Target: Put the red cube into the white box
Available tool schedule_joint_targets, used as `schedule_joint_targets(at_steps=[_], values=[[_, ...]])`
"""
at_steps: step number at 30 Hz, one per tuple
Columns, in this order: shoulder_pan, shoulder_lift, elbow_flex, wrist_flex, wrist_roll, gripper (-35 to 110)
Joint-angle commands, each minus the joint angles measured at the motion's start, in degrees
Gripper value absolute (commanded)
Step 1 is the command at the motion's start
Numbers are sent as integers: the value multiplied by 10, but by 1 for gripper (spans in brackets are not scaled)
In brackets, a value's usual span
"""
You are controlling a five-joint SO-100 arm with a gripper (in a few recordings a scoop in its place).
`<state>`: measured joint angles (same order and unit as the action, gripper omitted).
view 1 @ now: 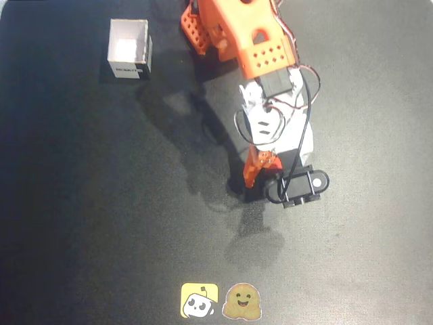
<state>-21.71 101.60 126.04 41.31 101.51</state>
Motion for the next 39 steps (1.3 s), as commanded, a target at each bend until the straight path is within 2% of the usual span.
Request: schedule_joint_targets(at_steps=[1, 12, 18, 39], values=[[-12, 47, 28, -26, 3, 28], [-34, 76, 83, -49, 18, 28], [-41, 62, 127, -113, 18, 26], [-31, 24, 139, -136, 16, 21]])
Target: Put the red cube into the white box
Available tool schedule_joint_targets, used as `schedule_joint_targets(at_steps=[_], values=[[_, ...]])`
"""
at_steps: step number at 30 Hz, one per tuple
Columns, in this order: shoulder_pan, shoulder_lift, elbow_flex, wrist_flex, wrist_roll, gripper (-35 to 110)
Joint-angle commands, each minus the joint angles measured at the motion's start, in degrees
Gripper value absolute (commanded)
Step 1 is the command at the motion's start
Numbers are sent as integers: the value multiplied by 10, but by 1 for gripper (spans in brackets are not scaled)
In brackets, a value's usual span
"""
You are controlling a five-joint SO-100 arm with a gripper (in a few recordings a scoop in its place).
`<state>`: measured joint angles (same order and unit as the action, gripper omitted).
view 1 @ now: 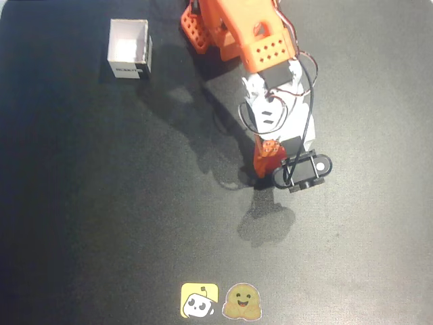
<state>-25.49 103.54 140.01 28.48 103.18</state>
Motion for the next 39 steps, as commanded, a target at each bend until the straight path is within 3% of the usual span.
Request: schedule_joint_targets(at_steps=[1, 9, 16, 21, 31, 39], values=[[8, 3, -1, -9, -2, 19], [20, -11, 11, -18, 7, 0], [49, 12, 1, 5, 4, 0], [112, 85, -30, 100, 1, 0], [374, 283, -69, 297, -3, 0], [613, 299, -140, 431, 3, 0]])
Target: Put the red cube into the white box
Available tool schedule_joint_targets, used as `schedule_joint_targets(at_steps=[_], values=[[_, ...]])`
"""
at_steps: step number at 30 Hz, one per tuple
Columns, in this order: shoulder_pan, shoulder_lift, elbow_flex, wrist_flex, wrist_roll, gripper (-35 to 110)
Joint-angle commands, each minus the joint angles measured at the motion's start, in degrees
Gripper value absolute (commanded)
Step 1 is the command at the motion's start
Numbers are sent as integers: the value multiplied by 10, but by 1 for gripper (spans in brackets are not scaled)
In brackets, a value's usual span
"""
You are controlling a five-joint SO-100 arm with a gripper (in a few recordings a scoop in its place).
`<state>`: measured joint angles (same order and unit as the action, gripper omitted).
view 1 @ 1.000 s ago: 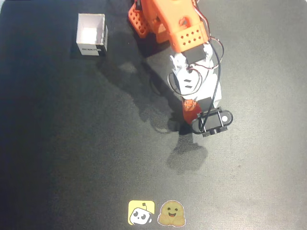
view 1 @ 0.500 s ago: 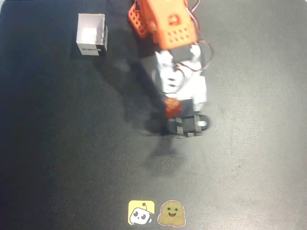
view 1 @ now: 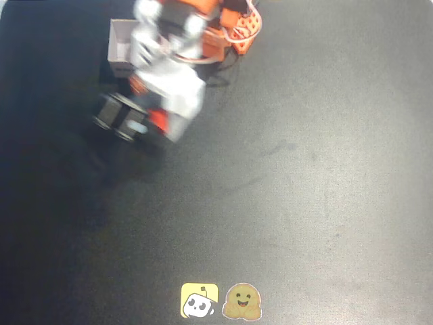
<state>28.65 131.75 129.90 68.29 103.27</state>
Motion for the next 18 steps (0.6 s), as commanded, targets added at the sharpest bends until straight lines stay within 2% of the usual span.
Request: schedule_joint_targets(at_steps=[1, 8, 15, 18], values=[[95, 15, -42, 45, 7, 0], [258, 12, -40, 80, -15, 0], [353, 4, -30, 91, -51, 0], [361, -4, -30, 113, -48, 0]])
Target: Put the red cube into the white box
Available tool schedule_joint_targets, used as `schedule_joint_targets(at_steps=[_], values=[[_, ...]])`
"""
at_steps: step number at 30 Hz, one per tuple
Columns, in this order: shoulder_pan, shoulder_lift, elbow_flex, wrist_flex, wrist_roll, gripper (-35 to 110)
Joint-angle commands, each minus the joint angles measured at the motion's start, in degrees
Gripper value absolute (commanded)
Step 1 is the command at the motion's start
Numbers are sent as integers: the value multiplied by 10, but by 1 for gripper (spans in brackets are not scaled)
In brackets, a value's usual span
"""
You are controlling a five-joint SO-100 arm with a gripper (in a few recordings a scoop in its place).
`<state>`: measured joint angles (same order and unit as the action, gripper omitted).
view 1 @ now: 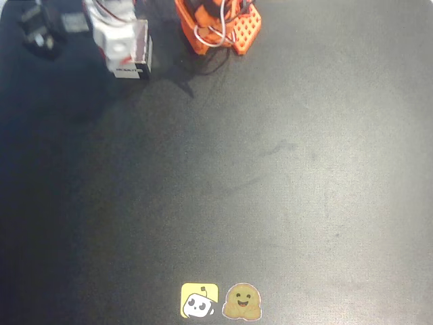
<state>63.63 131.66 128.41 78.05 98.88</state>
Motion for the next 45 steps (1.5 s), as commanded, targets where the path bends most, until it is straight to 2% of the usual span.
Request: schedule_joint_targets(at_steps=[1, 9, 15, 21, 23, 27, 30, 33, 39, 45], values=[[13, -4, -14, 26, -4, 0], [25, -4, -4, 74, -14, 0], [31, 2, 4, 66, -24, 21], [46, -1, 10, 46, -36, 30], [56, -2, 12, 35, -60, 26], [65, 8, 6, 18, -87, 0], [44, 26, 1, -25, -151, 0], [-27, 76, 20, -90, -259, 0], [-285, 129, 34, -135, -256, 0], [-463, 153, 66, -187, -272, 0]])
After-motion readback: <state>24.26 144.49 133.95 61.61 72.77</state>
